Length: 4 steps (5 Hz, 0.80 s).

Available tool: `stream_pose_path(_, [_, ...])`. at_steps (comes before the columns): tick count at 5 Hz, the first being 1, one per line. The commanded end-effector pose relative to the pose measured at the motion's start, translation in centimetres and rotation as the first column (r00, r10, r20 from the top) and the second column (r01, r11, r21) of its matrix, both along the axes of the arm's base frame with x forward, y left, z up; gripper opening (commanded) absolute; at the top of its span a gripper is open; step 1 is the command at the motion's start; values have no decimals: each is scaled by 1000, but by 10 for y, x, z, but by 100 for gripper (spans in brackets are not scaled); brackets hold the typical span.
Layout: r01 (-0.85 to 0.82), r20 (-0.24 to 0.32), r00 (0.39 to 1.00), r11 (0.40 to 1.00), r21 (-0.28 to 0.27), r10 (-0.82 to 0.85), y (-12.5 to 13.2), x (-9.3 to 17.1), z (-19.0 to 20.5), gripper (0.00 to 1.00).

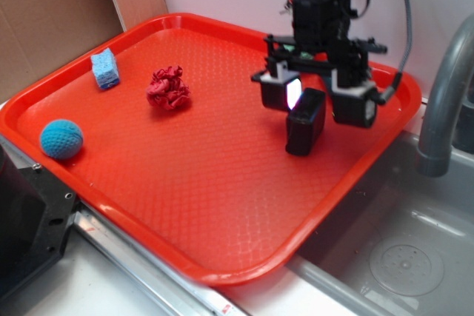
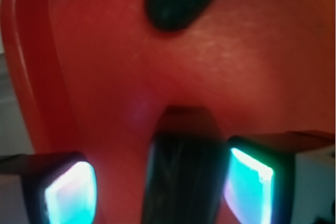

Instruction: Grab the black box.

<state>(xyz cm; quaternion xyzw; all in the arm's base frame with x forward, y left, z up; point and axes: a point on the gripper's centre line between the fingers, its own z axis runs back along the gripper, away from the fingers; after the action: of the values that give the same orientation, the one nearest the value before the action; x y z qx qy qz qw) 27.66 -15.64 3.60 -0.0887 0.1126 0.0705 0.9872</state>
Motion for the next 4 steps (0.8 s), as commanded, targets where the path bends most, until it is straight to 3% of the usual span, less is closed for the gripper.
stream_pose_path(1, [73,-3,997,993,91,-73,-13,-7,-6,80])
stream_pose_path(2, [88,43,994,983,160,-96,-10,-12,13,0])
stream_pose_path(3, [133,136,975,955,267,-174,12,-24,63,0])
stream_pose_path(4, [60,311,934,936,348,-176,47,-48,111,0])
